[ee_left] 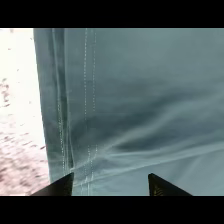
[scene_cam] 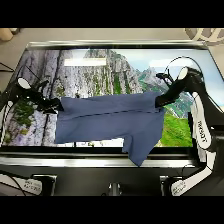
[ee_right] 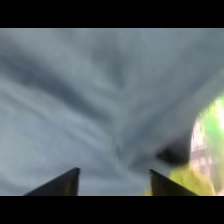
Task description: Fold the shirts.
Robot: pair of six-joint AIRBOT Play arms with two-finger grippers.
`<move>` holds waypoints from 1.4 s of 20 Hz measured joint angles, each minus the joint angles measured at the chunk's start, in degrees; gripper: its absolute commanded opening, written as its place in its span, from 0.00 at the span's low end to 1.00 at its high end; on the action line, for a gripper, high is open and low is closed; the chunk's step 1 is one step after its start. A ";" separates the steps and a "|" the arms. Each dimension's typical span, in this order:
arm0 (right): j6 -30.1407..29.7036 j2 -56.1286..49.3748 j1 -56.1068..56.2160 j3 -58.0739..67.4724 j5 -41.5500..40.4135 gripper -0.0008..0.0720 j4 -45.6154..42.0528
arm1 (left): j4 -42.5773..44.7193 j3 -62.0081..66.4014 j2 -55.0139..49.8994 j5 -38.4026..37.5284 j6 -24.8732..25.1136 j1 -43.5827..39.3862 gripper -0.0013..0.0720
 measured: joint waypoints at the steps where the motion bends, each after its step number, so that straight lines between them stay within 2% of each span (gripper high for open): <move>1: 0.13 1.05 -1.05 0.24 1.66 0.68 0.00 | 0.70 0.63 0.50 -1.31 -0.31 0.55 0.74; 4: 1.51 5.68 -4.46 -2.71 7.82 0.68 -0.26 | 2.58 -0.70 3.76 -4.96 -1.75 2.84 0.74; 6: 1.44 9.90 -5.46 -8.74 8.94 0.59 -1.55 | 3.34 -6.40 7.65 -5.79 -1.97 4.22 0.71; 7: 1.40 12.07 -5.84 -12.55 8.66 0.59 -2.05 | 3.69 -10.45 9.88 -5.60 -1.97 4.68 0.71; 12: 0.24 21.09 -6.62 -31.01 3.56 0.59 -1.38 | 3.82 -30.60 19.91 1.62 0.46 5.53 0.71; 18: -1.29 23.69 -6.82 -37.22 1.75 0.62 -0.98 | 0.44 -37.79 21.46 7.15 1.77 5.62 0.70; 19: -1.40 23.82 -6.82 -37.53 1.53 0.70 -0.90 | -0.02 -38.12 21.31 7.52 1.77 5.46 0.62; 20: -1.44 23.89 -6.80 -37.90 1.18 0.74 -0.68 | -0.37 -38.36 21.11 7.72 1.77 5.22 0.54; 21: -1.53 23.98 -6.80 -38.36 0.79 0.74 -0.33 | -0.72 -38.62 21.05 8.24 1.77 4.85 0.54; 22: -1.73 24.02 -6.82 -38.97 0.28 0.74 0.61 | -1.29 -38.66 20.87 8.81 1.79 4.39 0.44; 23: -2.03 24.02 -6.82 -39.91 -0.37 0.74 1.79 | -2.19 -38.82 20.63 10.12 1.84 3.74 0.14; 24: -2.45 24.06 -6.82 -40.96 -1.16 0.74 3.45 | -2.60 -38.91 20.28 11.13 1.99 3.13 0.05; 28: -3.78 24.11 -6.80 -46.05 -4.74 0.74 9.51 | -2.95 -39.04 20.17 11.89 2.16 1.95 0.05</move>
